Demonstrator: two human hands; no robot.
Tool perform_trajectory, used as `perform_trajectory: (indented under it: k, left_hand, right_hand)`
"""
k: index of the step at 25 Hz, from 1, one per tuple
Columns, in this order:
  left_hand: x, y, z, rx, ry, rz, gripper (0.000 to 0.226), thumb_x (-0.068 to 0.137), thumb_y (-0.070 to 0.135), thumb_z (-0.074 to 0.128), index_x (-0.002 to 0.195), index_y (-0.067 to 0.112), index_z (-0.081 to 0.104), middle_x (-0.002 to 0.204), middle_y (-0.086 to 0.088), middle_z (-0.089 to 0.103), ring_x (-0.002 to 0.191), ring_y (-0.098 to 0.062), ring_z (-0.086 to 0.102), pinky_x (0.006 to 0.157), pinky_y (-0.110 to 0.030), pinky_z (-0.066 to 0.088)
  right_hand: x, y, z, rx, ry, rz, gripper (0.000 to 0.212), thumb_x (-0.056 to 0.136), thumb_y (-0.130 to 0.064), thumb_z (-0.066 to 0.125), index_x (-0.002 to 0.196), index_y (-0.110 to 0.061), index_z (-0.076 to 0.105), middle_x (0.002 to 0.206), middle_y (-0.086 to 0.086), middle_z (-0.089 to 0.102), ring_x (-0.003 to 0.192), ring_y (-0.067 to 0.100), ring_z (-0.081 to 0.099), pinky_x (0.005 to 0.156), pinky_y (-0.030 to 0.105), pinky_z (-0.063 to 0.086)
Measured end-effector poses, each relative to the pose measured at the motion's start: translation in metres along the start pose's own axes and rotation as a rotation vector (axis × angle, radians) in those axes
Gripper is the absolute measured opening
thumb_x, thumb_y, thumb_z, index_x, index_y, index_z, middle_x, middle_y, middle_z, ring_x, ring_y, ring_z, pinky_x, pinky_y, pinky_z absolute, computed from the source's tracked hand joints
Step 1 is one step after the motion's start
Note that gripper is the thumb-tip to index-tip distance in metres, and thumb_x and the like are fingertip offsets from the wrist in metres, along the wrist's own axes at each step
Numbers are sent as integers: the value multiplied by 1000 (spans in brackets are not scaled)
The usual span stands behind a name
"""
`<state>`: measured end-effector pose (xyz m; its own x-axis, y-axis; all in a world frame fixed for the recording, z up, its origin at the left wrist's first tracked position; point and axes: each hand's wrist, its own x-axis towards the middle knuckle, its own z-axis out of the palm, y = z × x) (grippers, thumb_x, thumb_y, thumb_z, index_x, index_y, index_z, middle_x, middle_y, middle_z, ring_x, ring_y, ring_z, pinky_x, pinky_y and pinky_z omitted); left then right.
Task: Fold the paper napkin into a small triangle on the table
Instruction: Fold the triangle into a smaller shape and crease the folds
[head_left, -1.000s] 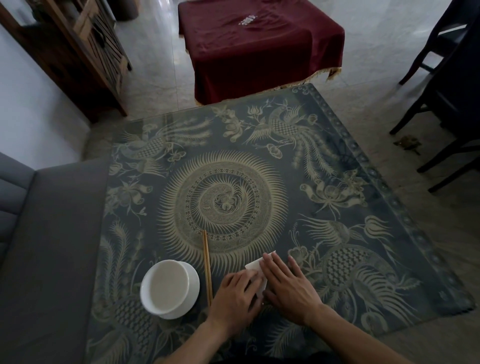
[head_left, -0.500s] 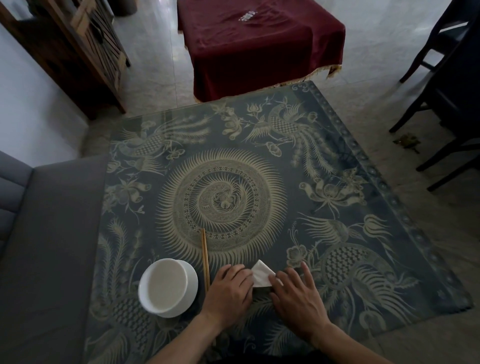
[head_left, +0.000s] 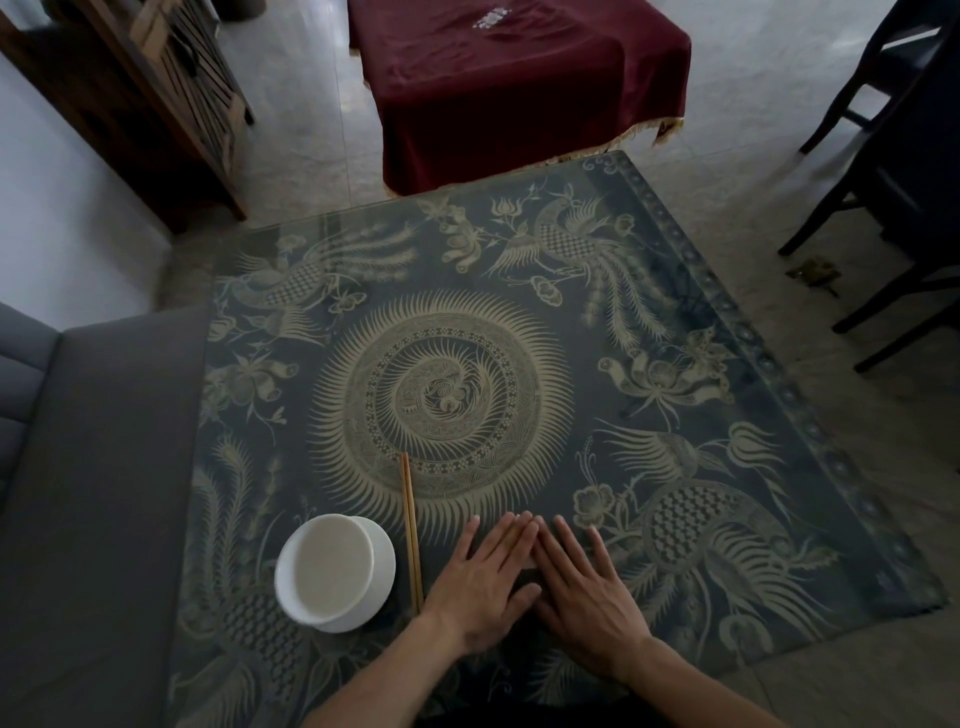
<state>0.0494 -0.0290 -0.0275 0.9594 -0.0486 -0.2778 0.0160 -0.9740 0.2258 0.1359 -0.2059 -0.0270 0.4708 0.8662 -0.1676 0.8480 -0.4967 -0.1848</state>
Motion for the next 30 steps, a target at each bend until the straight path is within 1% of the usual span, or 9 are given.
perform_trajectory:
  k: [4, 8, 13, 16, 20, 23, 27, 28, 30]
  left_hand:
    - [1, -3, 4, -84, -20, 3, 70, 100, 59, 8, 149, 21, -24, 158, 10, -24, 144, -6, -24, 115, -41, -18]
    - [2, -3, 6, -134, -18, -30, 70, 98, 62, 4, 150, 22, -22, 160, 10, -20, 144, -3, -23, 116, -39, -17]
    - [3, -4, 7, -146, -15, -27, 68, 99, 58, 5, 149, 23, -25, 159, 12, -20, 143, -2, -23, 118, -40, -14]
    - [3, -4, 9, -136, -16, -25, 68, 100, 57, 6, 148, 24, -27, 159, 12, -22, 143, -2, -24, 119, -43, -12]
    - [3, -5, 9, -106, -18, -12, 68, 101, 56, 10, 149, 23, -26, 159, 11, -25, 143, -5, -24, 118, -45, -10]
    - [1, -1, 7, -113, 75, -52, 68, 102, 54, 16, 153, 21, -17, 162, 6, -18, 147, -11, -17, 117, -43, -8]
    - [-6, 2, 5, -78, 107, -129, 65, 103, 51, 14, 156, 16, 3, 164, 0, -5, 149, -15, -10, 118, -43, -1]
    - [-8, 2, 6, -48, 89, -130, 65, 102, 51, 12, 156, 16, 3, 164, 0, -5, 148, -14, -12, 118, -44, 0]
    - [-10, 0, 6, -9, 44, -138, 65, 102, 51, 10, 155, 15, 0, 163, 0, -7, 148, -14, -15, 117, -45, 0]
  right_hand:
    - [10, 1, -5, 14, 1, 26, 73, 96, -51, 38, 154, -13, 16, 162, 4, 13, 148, 28, 9, 111, 58, 9]
    - [11, 5, -3, 15, -23, 50, 68, 99, -52, 30, 155, -18, 11, 163, -1, 9, 148, 27, 3, 111, 59, 7]
    - [-16, 33, 3, -51, -56, 61, 66, 99, -52, 36, 154, -18, 21, 162, -2, 17, 148, 28, 7, 112, 63, 12]
    - [-36, 47, 3, -97, -58, 60, 62, 99, -53, 28, 152, -20, 28, 160, -2, 23, 147, 30, 13, 111, 65, 15]
    - [-32, 38, -8, -66, -24, 68, 62, 101, -50, 21, 148, -13, 36, 159, 3, 27, 146, 29, 17, 110, 61, 19]
    - [-12, 19, -15, 21, -11, 53, 65, 100, -45, 34, 152, -8, 25, 161, 8, 17, 148, 27, 8, 113, 51, 14]
    - [14, 7, -15, -22, -65, -62, 65, 103, -48, 24, 154, -10, 8, 162, 6, 2, 147, 24, -5, 114, 46, 0]
    - [17, 8, -15, -38, -77, -74, 66, 102, -49, 22, 154, -10, 9, 161, 6, 3, 147, 24, -4, 113, 46, -3]
    - [18, 10, -17, -63, -68, -78, 66, 100, -49, 25, 152, -9, 23, 159, 8, 20, 146, 27, 13, 112, 45, 1]
